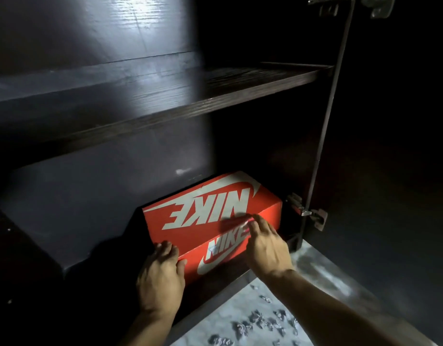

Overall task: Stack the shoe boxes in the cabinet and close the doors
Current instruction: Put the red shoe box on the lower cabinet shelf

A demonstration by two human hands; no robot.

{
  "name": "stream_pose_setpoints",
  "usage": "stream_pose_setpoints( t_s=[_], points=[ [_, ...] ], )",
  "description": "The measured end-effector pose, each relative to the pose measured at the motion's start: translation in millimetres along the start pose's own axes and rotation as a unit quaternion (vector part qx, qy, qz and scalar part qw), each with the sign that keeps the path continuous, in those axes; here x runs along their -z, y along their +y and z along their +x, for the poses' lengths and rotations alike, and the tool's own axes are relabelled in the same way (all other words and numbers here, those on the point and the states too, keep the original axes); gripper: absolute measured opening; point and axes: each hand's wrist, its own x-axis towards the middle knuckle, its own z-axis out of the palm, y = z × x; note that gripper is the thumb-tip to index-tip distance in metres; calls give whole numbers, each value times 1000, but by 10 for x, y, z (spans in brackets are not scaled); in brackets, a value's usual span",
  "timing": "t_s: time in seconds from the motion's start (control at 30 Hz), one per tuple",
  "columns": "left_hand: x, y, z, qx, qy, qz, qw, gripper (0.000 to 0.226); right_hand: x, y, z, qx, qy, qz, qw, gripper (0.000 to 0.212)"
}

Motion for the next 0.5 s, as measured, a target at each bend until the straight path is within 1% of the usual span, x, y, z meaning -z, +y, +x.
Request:
stream_pose_setpoints(
  t_s=[0.03, 0.13, 0.17, 0.3, 0.37, 0.43, 0.5],
  points=[
    [-21, 9, 38, 6, -6, 5, 1000, 41, 13, -32, 35, -3, -11, 11, 1000, 63],
    [-96, 23, 149, 9, -22, 23, 999, 42, -8, -81, 154, 2, -102, 1, 995, 84],
    [-124, 18, 187, 7, -24, 22, 999, 42, -7, -88, 195, -1, -115, -3, 993, 86],
    [-229, -59, 261, 27, -20, -7, 999, 43, 14, -135, 274, -11, -128, -27, 991, 87],
    [-213, -81, 259, 34, -9, -15, 999, 48, 19, -145, 290, -19, -137, -29, 990, 90],
    [-151, -52, 257, 24, -36, 0, 999, 57, 41, -134, 319, -22, -159, -26, 987, 91],
    [-45, 17, 254, 33, -95, 39, 994, 66, 103, -126, 346, -18, -188, -25, 982, 92]
  ],
)
